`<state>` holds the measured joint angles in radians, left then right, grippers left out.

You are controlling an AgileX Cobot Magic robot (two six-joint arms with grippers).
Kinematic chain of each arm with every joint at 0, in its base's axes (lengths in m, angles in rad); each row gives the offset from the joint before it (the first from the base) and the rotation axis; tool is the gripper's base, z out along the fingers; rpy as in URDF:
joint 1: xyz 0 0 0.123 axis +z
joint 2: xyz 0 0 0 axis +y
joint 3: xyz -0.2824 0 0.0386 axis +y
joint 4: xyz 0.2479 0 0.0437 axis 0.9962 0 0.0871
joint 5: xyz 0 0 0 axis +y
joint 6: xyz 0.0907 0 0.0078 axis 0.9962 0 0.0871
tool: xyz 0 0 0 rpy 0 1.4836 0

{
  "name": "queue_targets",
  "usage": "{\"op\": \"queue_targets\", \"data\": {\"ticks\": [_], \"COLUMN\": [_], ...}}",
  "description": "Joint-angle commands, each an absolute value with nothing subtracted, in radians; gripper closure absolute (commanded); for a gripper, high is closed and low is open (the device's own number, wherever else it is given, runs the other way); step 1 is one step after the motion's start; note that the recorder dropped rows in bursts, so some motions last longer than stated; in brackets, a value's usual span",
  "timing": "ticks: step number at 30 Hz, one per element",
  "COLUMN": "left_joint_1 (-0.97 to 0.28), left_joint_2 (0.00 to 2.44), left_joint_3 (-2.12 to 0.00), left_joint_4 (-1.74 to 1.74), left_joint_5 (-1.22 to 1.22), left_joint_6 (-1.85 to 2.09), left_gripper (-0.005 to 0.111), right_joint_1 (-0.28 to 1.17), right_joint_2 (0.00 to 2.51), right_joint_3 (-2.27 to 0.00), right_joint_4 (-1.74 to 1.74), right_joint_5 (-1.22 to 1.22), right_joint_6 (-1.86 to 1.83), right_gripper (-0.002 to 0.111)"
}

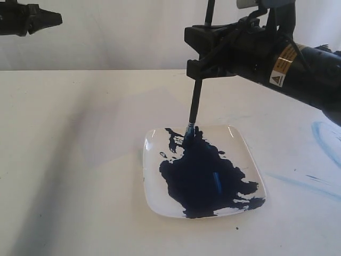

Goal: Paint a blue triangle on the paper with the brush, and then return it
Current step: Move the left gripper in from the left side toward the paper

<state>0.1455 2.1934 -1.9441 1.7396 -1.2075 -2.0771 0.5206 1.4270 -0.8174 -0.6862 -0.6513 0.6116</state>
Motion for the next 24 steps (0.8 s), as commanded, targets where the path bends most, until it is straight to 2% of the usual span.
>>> {"op": "queue_targets", "data": {"ticks": [1,9,18,24], "left_joint_1": [0.150,0.148,0.130,0.128], "left_joint_2": [2.188,2.235,2.244,2.244], "left_joint_3": [-1.867,-1.637,-1.595,-1.581], "left_joint_4": [1.744,1.744,1.744,1.744], "left_joint_5": [-1.221,-1.209,-1.067,-1.113], "left_joint_6": [-2.040,-1.909,-1.837,-1.832], "left_gripper": [0.107,0.107,0.107,0.107], "right_joint_1": [0.516,0.516,0.516,0.516], "right_joint_2": [1.423,1.423,1.423,1.423], "right_joint_3": [-0.816,-0.816,-0.816,-0.816], "right_joint_4": [-0.676,-0.676,-0.676,-0.676], "right_joint_5": [-0.685,-0.681,-0.668,-0.669], "right_joint_6": [0.605,0.605,0.605,0.605], "right_gripper": [0.108,0.108,0.108,0.108]}}
